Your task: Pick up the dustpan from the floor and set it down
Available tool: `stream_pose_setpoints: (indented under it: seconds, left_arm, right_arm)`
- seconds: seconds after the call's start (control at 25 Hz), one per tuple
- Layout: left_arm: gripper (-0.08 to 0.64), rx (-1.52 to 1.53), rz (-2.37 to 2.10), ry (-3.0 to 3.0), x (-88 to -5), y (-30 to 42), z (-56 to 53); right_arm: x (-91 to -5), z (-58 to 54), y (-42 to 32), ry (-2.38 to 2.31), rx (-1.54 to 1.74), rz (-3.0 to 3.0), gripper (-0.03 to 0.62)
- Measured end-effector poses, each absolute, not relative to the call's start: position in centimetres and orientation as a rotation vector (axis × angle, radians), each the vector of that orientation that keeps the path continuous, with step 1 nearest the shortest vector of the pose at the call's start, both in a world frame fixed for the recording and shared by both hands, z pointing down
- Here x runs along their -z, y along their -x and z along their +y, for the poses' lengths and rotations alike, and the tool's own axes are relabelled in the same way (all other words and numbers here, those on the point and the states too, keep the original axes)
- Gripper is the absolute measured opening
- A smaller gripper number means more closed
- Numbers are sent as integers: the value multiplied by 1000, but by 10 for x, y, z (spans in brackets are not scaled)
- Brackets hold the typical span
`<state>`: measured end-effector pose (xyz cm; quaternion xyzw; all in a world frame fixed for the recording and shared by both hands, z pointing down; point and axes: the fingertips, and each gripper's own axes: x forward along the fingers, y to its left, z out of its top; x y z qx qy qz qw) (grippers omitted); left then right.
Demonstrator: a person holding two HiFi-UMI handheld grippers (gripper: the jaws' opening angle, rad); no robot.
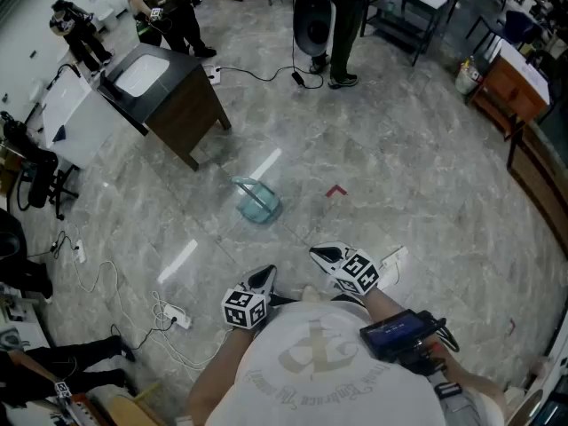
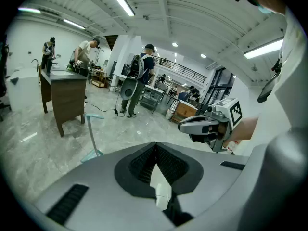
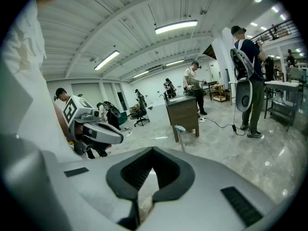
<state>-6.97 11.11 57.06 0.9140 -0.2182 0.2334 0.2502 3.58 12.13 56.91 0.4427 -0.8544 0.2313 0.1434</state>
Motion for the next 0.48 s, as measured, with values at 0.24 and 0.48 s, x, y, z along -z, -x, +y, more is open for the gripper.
stream_pose_setpoints:
  seconds: [0.24,0.48]
  left_arm:
    - [12,-660,-620,-2469,-567,79,123]
    - [12,-674,-657,-2450,-565,90,126]
  right_arm:
    - [-569,133,-32,-1266,-694,-2477,17]
    - [-568,138,-27,-1277,-740,-2523,17]
